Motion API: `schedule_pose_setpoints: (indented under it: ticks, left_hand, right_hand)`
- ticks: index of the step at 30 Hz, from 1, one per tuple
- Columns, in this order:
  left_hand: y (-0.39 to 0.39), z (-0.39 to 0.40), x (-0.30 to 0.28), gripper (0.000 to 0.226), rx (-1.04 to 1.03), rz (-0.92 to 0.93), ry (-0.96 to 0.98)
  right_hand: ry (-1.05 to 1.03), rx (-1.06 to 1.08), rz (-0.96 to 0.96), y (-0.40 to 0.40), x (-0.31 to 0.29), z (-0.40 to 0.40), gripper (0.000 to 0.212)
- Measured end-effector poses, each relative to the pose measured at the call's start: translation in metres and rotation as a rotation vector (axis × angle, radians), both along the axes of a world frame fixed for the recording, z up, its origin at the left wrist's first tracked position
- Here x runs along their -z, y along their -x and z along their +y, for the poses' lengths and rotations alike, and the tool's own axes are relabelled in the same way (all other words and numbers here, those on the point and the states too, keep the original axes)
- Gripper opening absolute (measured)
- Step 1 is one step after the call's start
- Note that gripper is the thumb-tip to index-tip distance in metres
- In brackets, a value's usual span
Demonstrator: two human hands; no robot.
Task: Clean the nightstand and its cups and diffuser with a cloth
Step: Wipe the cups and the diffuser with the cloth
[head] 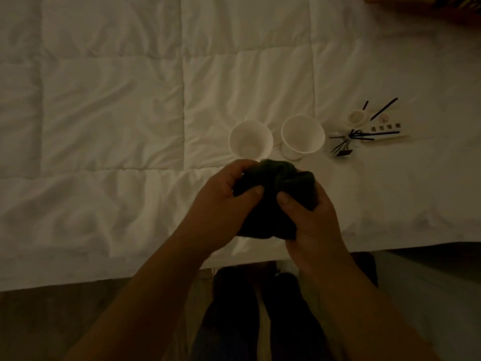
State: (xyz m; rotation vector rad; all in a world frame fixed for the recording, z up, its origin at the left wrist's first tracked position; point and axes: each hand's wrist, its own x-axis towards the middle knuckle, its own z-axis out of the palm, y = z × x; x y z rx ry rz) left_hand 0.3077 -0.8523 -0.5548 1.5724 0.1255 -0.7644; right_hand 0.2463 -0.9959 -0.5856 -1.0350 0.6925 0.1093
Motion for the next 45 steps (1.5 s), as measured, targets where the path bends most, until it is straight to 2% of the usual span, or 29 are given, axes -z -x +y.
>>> schedule_pose_setpoints:
  ticks: [2, 5, 8, 11, 13, 15, 17, 19, 23, 24, 26, 29, 32, 34, 35, 37, 39, 41, 45]
  left_hand:
    - [-0.012, 0.011, 0.008, 0.027, 0.09, -0.212, -0.263]
    - [-0.031, 0.016, 0.029, 0.053, 0.158, -0.448, -0.576]
    - [-0.057, 0.0, 0.054, 0.086, 0.322, -0.605, -0.677]
    - [-0.081, -0.028, 0.075, 0.109, 0.559, -0.628, -0.78]
    - [-0.086, -0.04, 0.085, 0.104, 0.654, -0.662, -0.819]
    - [-0.087, -0.04, 0.089, 0.094, 0.651, -0.675, -0.847]
    - [-0.087, -0.03, 0.086, 0.091, 0.532, -0.574, -0.763]
    - [-0.081, -0.017, 0.077, 0.088, 0.358, -0.424, -0.59]
    - [-0.048, 0.001, 0.049, 0.081, 0.202, -0.198, -0.251]
    - [-0.039, 0.005, 0.045, 0.077, 0.153, -0.145, -0.157]
    - [-0.026, 0.012, 0.038, 0.073, 0.078, -0.124, -0.055]
    - [-0.016, 0.02, 0.032, 0.081, 0.067, -0.18, -0.032]
    - [-0.009, 0.02, 0.027, 0.073, -0.052, -0.188, 0.137]
    - [-0.009, 0.014, 0.021, 0.06, -0.262, -0.103, 0.357]
    - [-0.01, 0.009, 0.02, 0.057, -0.384, -0.034, 0.464]
    - [-0.014, -0.004, 0.019, 0.056, -0.577, 0.058, 0.538]
    - [-0.016, -0.022, 0.018, 0.047, -0.686, 0.098, 0.485]
    - [-0.013, -0.037, 0.019, 0.039, -0.749, 0.135, 0.434]
    - [-0.01, -0.045, 0.026, 0.038, -0.812, 0.216, 0.403]
  right_hand:
    - [-0.015, 0.07, 0.029, -0.005, 0.005, -0.001, 0.067]
    - [-0.001, 0.166, 0.027, -0.015, 0.009, -0.011, 0.06]
    - [0.057, 0.199, -0.027, -0.024, 0.012, -0.023, 0.049]
    - [0.193, 0.235, -0.02, -0.031, 0.016, -0.031, 0.053]
    - [0.271, 0.233, -0.007, -0.034, 0.018, -0.033, 0.058]
    - [0.301, 0.211, -0.016, -0.035, 0.022, -0.032, 0.057]
    - [0.342, 0.162, -0.036, -0.035, 0.023, -0.026, 0.051]
    - [0.472, 0.071, -0.06, -0.037, 0.02, -0.016, 0.05]
    - [0.794, -0.363, -0.261, -0.048, 0.013, 0.002, 0.058]
    - [0.834, -0.445, -0.321, -0.052, 0.012, 0.006, 0.057]
    - [0.804, -0.474, -0.361, -0.062, 0.009, 0.01, 0.049]
    - [0.56, -0.422, -0.193, -0.083, 0.004, 0.007, 0.031]
    - [0.157, -0.345, -0.032, -0.094, 0.005, -0.009, 0.036]
    - [-0.21, -0.202, 0.01, -0.088, 0.003, -0.014, 0.051]
    - [-0.327, -0.136, 0.01, -0.082, 0.002, -0.012, 0.056]
    - [-0.386, -0.012, -0.013, -0.069, 0.002, -0.004, 0.058]
    - [-0.346, 0.148, -0.02, -0.06, -0.002, 0.003, 0.055]
    - [-0.193, 0.219, -0.066, -0.054, -0.006, 0.007, 0.052]
    - [0.386, 0.005, -0.207, -0.043, -0.009, 0.011, 0.043]
